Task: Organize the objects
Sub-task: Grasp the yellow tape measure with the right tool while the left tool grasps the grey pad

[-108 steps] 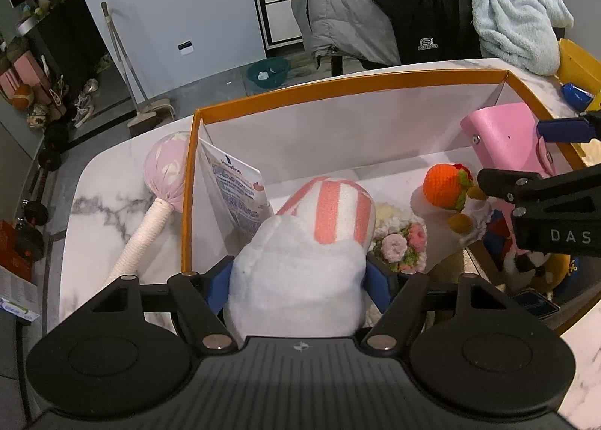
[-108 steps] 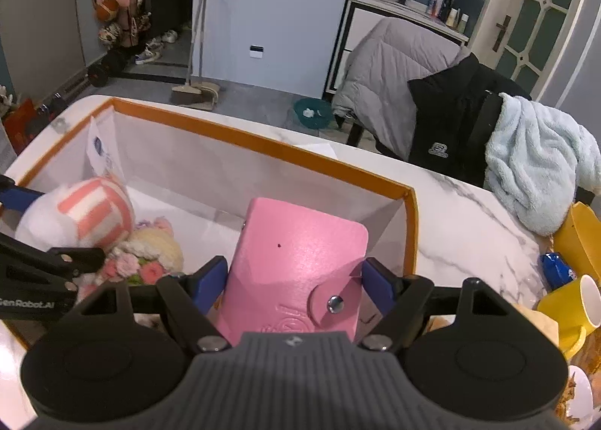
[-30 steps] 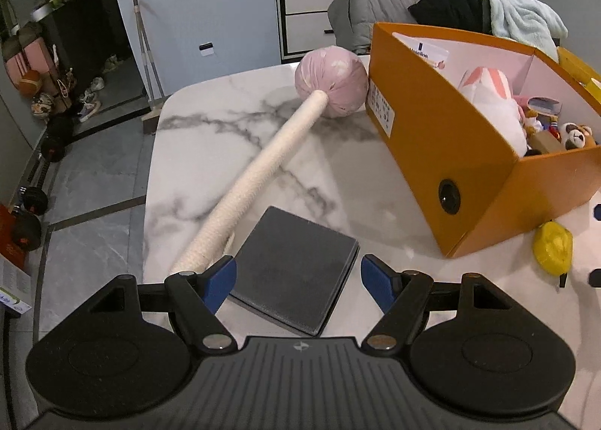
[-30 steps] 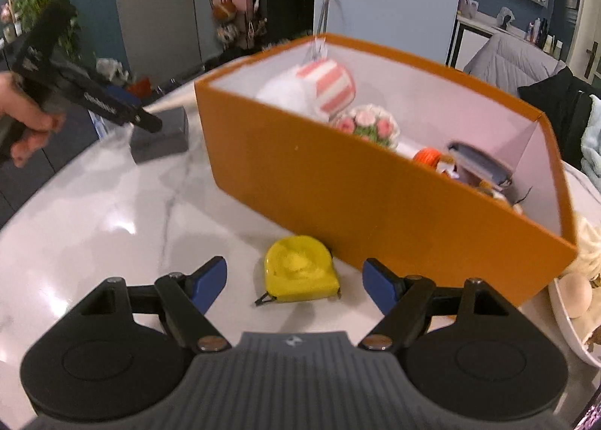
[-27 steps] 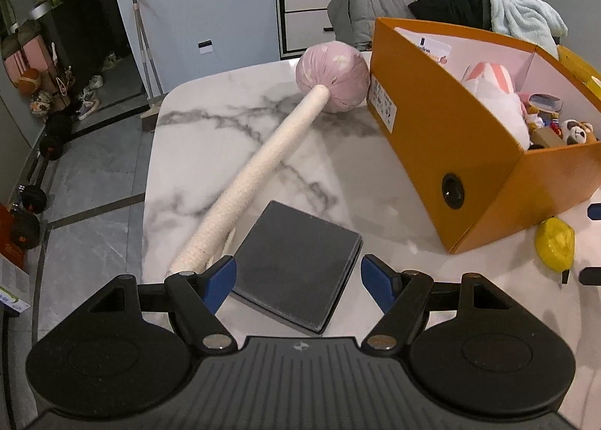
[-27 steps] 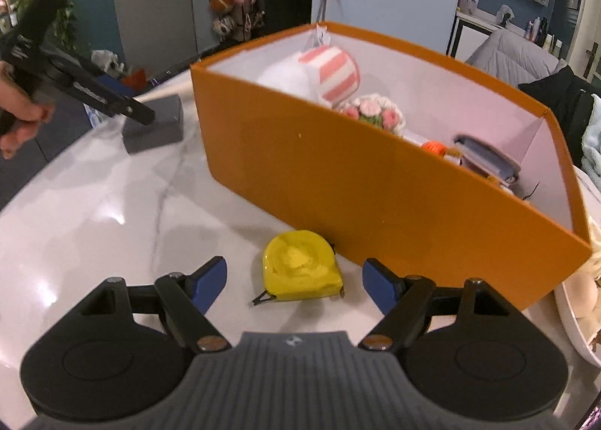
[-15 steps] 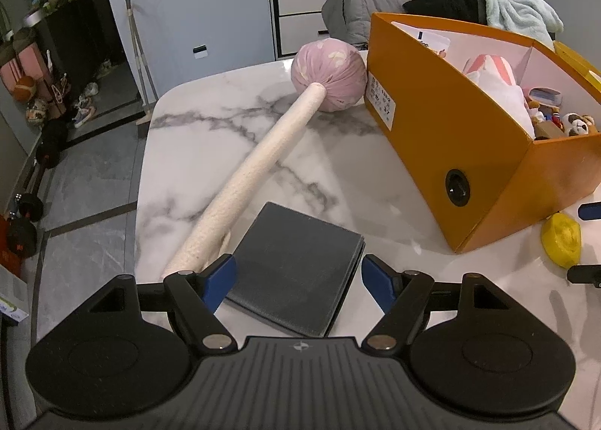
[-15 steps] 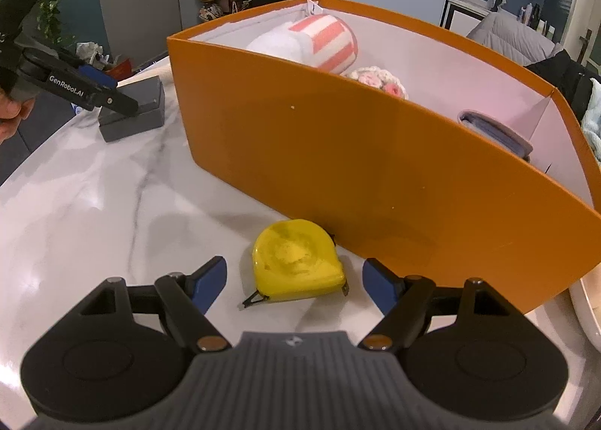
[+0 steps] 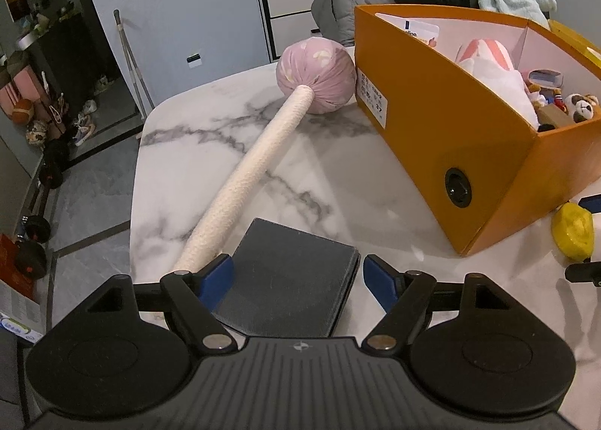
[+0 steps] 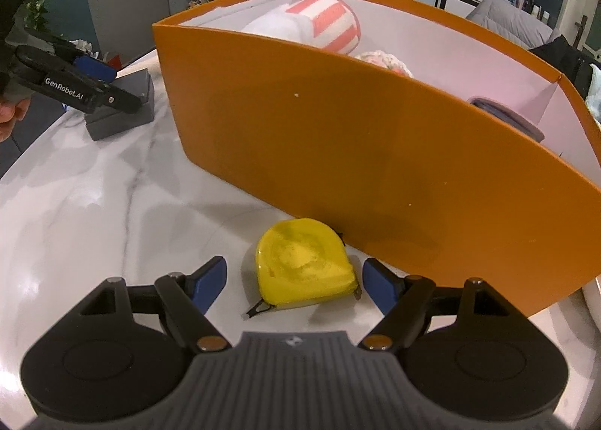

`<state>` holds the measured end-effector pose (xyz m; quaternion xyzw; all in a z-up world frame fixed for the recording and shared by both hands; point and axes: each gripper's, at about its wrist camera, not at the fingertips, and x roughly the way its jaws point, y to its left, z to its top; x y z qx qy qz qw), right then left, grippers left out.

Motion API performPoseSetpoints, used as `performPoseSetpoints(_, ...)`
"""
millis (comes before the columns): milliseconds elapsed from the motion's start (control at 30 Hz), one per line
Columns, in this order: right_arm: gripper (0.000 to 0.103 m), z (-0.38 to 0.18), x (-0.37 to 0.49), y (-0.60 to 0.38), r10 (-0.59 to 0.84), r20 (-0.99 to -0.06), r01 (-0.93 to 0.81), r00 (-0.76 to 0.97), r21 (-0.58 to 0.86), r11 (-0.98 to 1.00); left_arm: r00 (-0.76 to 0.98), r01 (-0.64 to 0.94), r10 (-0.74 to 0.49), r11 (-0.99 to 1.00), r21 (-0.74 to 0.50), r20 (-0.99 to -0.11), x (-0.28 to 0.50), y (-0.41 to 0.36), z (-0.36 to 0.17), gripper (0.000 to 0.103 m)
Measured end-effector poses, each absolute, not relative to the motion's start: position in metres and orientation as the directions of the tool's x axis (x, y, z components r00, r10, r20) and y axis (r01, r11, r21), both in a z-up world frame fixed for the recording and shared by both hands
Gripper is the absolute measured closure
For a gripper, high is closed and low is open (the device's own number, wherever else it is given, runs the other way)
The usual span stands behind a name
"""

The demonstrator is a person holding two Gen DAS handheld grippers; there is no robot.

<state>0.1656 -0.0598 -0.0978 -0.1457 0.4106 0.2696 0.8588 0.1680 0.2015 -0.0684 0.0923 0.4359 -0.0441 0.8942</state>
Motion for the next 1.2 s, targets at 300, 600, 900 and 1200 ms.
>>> performPoseSetpoints(300,0.023,-0.100,0.169,-0.053,0.327,-0.789,-0.566,0.519,-0.031,0.823,0.608,0.177,0.001,0.975,0.137,-0.794,0.168,0.203,-0.068,0.011)
performPoseSetpoints(600,0.032,-0.099,0.171,-0.057,0.337,-0.791,-0.565,0.511,-0.013,0.825,0.604,0.218,0.014,0.959,0.181,-0.797,0.164,0.197,-0.072,0.008)
performPoseSetpoints(900,0.038,-0.098,0.167,-0.059,0.341,-0.790,-0.572,0.509,-0.015,0.820,0.615,0.271,-0.036,0.948,0.168,-0.788,0.149,0.190,-0.072,0.015)
performPoseSetpoints(1200,0.042,-0.098,0.165,-0.064,0.345,-0.791,-0.577,0.505,-0.013,0.816,0.631,0.316,-0.026,0.922,0.226,-0.775,0.144,0.190,-0.061,0.038)
